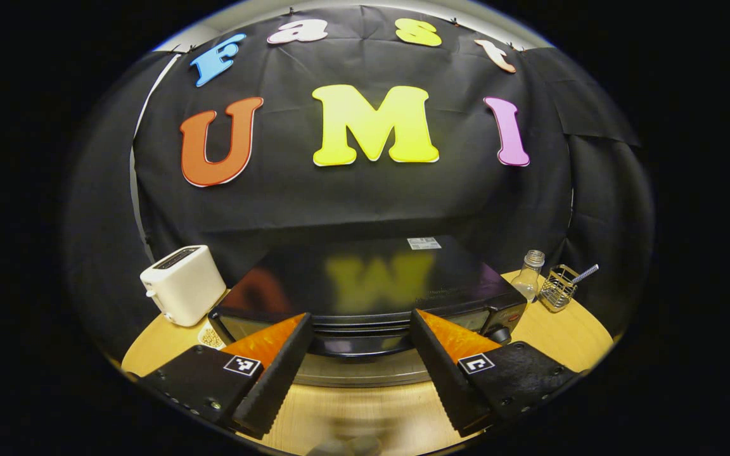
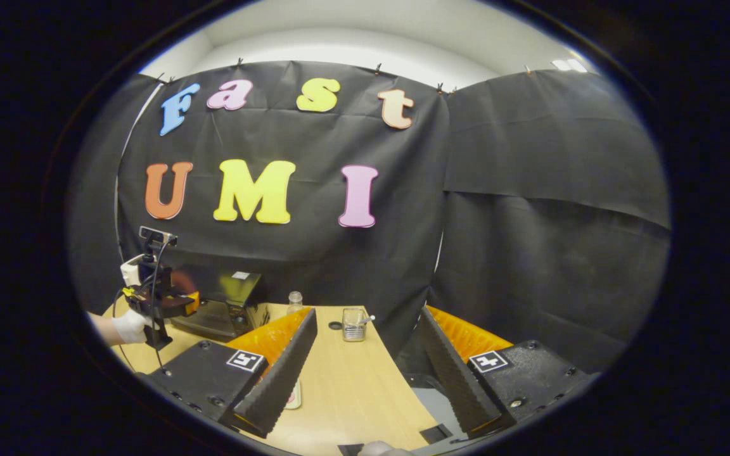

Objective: Open the electric oven with the left hand, put the food in, and close the electric oven.

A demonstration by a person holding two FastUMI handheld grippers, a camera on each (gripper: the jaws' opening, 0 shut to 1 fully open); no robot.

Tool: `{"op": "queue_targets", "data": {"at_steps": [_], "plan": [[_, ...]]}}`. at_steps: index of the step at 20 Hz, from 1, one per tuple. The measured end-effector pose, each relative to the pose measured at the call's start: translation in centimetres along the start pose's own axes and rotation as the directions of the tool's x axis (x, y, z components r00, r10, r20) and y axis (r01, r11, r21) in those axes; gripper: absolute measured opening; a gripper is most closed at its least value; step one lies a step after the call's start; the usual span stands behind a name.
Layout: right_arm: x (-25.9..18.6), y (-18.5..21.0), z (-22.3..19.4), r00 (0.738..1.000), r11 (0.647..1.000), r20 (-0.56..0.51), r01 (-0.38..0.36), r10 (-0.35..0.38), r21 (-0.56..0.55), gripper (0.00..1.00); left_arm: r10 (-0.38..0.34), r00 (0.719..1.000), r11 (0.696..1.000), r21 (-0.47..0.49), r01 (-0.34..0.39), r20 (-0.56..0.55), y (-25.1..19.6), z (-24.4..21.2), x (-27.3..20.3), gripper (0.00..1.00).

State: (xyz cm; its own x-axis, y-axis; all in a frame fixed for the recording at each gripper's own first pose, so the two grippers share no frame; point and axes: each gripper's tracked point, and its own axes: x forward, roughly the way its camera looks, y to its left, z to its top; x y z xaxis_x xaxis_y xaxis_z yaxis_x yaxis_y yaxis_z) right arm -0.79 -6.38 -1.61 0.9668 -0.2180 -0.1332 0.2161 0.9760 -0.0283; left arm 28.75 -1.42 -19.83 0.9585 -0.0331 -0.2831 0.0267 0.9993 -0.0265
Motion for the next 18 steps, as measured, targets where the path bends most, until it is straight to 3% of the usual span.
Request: {"op": "queue_targets", "data": {"at_steps": [8,18], "plan": [[-0.5,1.7,0.2,0.998,0.998,0.009,-0.056,0.056,0.015,1.00,-0.021,0.999,1.000,0.002,0.021,-0.050,-0.1,-2.7,-4.4,0.97],[-2.2,3.2,-2.2,0.993,0.994,-0.039,-0.111,0.111,0.004,1.00,-0.036,0.979,0.999,-0.020,0.032,-0.198,0.5,-13.5,-10.5,0.97]]}}
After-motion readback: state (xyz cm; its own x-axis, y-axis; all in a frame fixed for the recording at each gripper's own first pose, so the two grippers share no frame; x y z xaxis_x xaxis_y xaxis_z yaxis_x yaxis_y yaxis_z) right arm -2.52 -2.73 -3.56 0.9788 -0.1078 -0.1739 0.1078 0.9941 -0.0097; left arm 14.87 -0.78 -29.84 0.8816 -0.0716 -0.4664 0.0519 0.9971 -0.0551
